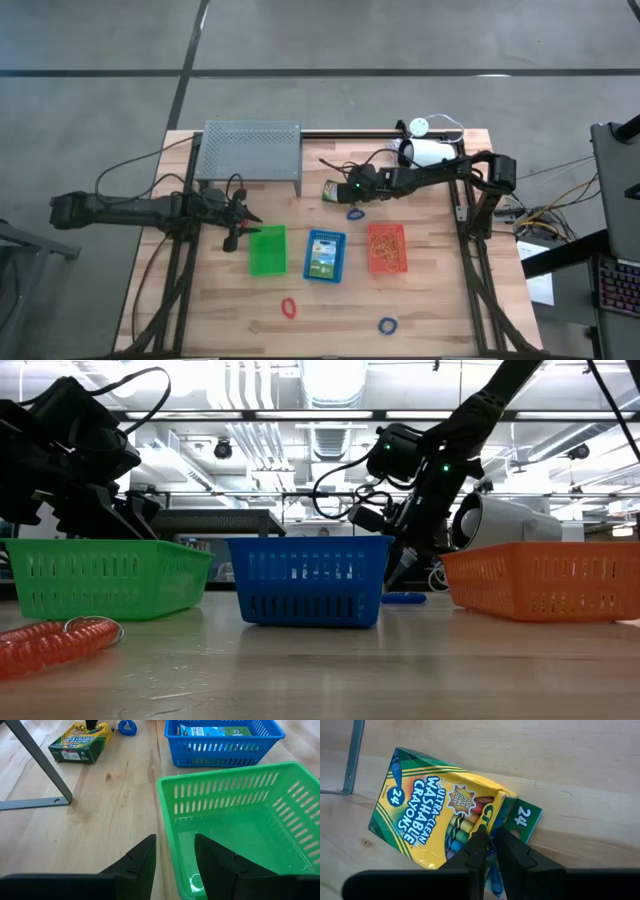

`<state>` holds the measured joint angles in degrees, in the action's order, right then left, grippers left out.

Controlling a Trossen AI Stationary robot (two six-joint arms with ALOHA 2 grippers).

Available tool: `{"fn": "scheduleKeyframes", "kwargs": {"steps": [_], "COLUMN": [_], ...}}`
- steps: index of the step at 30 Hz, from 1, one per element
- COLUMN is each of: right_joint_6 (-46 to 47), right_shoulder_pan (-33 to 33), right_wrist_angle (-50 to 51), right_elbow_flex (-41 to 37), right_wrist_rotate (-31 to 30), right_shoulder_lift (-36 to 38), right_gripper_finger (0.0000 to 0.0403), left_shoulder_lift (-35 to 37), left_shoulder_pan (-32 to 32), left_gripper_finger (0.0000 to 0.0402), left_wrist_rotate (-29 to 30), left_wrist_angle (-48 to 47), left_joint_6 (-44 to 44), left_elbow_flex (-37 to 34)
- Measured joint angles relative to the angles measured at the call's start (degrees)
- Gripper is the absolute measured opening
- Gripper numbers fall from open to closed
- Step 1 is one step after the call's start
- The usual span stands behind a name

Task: Pick & Place Office Desk Supplies
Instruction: Put the crayon box into the blue bin

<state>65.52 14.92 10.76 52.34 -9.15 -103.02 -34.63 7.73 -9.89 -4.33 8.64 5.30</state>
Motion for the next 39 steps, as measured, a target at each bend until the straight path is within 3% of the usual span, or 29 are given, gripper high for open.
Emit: {"fn": "scheduleKeyframes", "kwargs": {"steps": [5,18,39], "right_joint_6": [-0.84,-3.26,-13.26], "right_shoulder_pan": [0.00,-0.13,-1.66], "right_wrist_angle": [0.09,0.40,-1.12], "right_elbow_flex": [0.00,-0.34,-0.39], "right_wrist_rotate": [-0.02,-3.62,-10.60], "right_shoulder_lift": [-0.04,1.56,11.73], "right_gripper_finger": [0.0013,0.0008,0.0008], "left_shoulder_lift": [-0.01,0.00,-0.02], "left_shoulder_pan": [0.00,0.01,0.00], "left_gripper_finger": [0.0138,0.0138,0.0139], "left_wrist_rotate": [0.02,0.00,0.02], "left_wrist_angle": [0.00,-0.01,-0.12], "left_joint_6": [0.00,0.00,0.00], "left_elbow_flex": [0.00,0.00,0.00]}}
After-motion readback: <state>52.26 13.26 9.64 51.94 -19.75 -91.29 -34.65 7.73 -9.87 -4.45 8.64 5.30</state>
